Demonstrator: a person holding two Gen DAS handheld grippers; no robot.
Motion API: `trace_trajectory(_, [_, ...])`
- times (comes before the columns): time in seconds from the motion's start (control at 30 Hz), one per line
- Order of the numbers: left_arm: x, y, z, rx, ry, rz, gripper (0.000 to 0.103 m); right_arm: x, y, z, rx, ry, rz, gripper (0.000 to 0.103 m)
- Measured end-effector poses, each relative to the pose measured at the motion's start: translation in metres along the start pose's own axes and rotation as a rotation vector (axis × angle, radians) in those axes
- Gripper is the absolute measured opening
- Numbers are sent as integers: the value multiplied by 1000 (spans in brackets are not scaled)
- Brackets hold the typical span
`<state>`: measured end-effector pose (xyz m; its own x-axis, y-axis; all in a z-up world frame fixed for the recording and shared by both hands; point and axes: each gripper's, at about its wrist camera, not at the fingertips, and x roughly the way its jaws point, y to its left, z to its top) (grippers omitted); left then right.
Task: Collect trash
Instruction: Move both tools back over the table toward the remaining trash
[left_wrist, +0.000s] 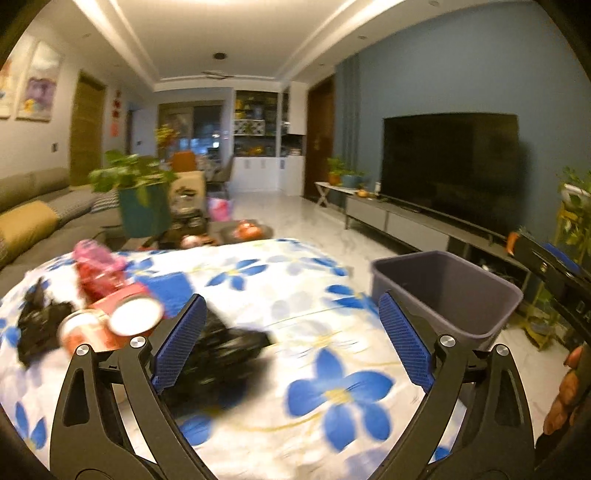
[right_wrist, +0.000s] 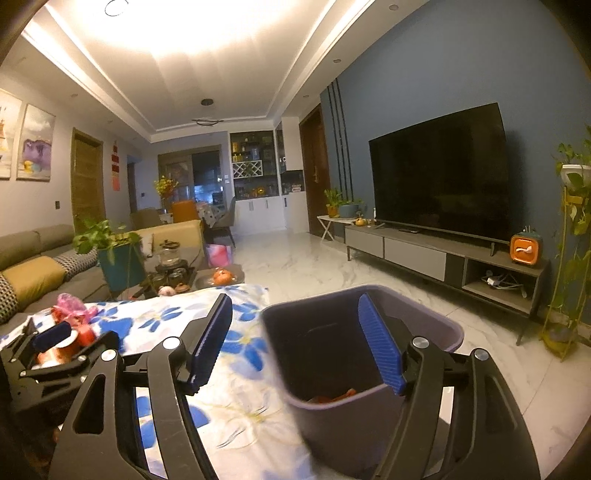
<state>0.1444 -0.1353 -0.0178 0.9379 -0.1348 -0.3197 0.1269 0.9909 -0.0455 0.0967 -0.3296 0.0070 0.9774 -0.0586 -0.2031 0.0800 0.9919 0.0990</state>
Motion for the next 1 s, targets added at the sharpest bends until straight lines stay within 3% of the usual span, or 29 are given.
trace_trajectory(0.53, [-68,113,-20,-110,-9,249,95,-32,85,-25,-36,34,121,73])
trace_trajectory(1.0, [-78,164,-35,-175,5,345,95,11,159,-54,-87,150,220,73])
